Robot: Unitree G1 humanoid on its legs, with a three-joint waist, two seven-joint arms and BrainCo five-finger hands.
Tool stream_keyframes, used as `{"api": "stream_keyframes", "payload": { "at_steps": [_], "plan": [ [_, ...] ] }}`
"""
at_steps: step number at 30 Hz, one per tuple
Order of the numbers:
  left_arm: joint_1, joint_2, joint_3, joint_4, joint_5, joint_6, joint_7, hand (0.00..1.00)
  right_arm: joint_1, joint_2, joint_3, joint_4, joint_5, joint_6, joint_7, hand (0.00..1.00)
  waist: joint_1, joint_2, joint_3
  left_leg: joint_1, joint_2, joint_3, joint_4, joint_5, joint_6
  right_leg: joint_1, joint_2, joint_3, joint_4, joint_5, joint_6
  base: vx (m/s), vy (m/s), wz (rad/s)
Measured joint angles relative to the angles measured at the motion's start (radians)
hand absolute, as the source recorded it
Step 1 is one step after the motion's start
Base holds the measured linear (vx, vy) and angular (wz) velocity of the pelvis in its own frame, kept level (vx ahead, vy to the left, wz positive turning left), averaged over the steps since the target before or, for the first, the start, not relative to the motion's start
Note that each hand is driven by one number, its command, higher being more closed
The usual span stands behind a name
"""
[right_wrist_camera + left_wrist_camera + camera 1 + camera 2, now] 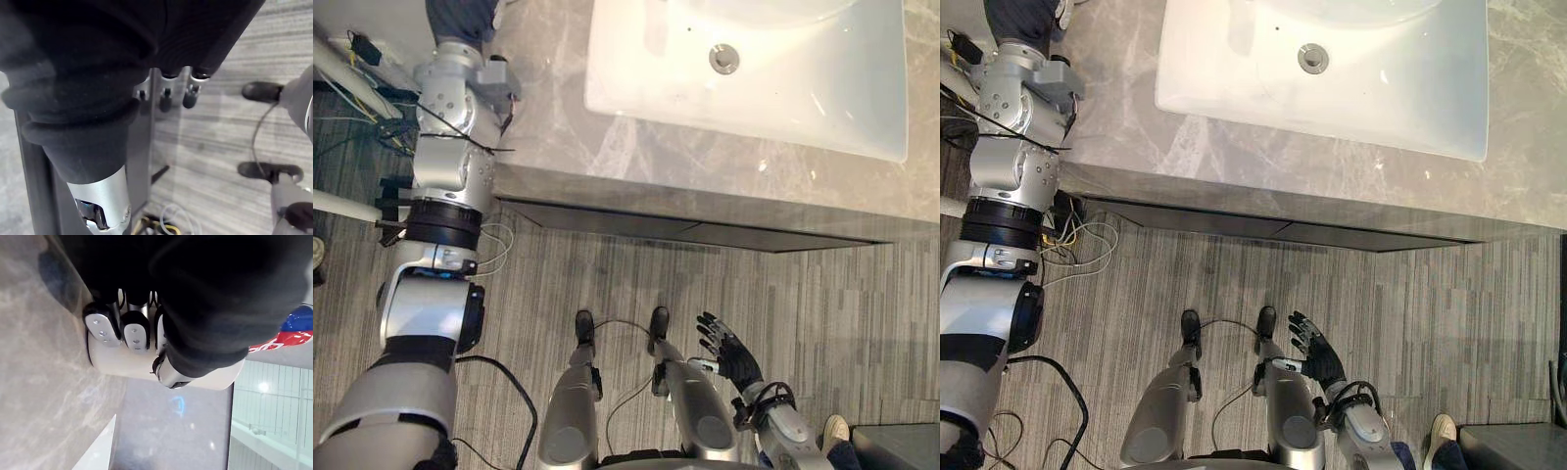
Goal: Organize washtable
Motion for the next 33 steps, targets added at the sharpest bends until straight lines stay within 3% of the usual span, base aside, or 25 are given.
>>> {"api": "stream_keyframes", "payload": {
  "at_steps": [6,9,19,23,26,33],
  "plan": [
    [-0.02,0.0,-0.003,0.021,0.006,0.0,0.0,1.0,0.0,0.0,0.0,0.0,0.001,-0.003,0.0,0.0,-0.001,-0.005,0.002,0.0,0.0,0.002,0.0,0.0,0.0,0.0,0.0,0.002,0.0,0.001,-0.001,0.0,0.0,0.0],
    [-0.051,0.003,-0.011,0.03,0.006,0.0,0.0,1.0,-0.001,0.0,-0.001,-0.001,0.001,-0.009,0.0,0.0,-0.003,-0.021,0.01,0.0,0.001,0.006,0.001,0.0,0.0,-0.001,0.001,0.005,-0.003,0.004,-0.004,0.0,0.002,-0.02],
    [-0.052,0.001,-0.042,0.022,0.006,0.001,-0.004,1.0,-0.029,0.0,0.004,0.0,0.004,-0.009,0.0,0.0,-0.003,-0.021,0.01,0.001,0.0,0.006,0.001,0.0,0.0,0.001,0.0,0.006,-0.004,0.005,-0.005,0.0,0.0,0.0],
    [0.015,-0.014,-0.052,-0.067,0.006,0.0,-0.01,1.0,-0.063,0.003,0.034,0.0,0.02,-0.009,0.001,0.0,0.001,-0.018,0.008,0.015,-0.002,0.006,-0.003,0.0,0.0,0.015,-0.001,0.004,-0.008,0.005,-0.005,0.0,0.0,0.0],
    [0.109,-0.035,-0.073,-0.176,0.006,0.0,-0.044,1.0,-0.075,0.02,0.036,0.001,0.021,-0.009,0.001,0.0,0.005,-0.007,0.0,0.03,-0.004,0.005,-0.011,0.0,0.0,0.03,-0.001,0.003,-0.012,0.004,-0.004,0.01,0.005,0.01],
    [0.384,-0.13,-0.078,-0.233,-0.009,0.005,-0.103,1.0,-0.077,0.023,0.031,0.022,0.022,-0.006,0.002,0.0,0.008,0.066,-0.132,0.086,-0.014,-0.019,-0.049,0.001,0.001,0.092,-0.005,-0.014,-0.044,-0.003,0.005,0.06,0.014,0.07]
  ]
}}
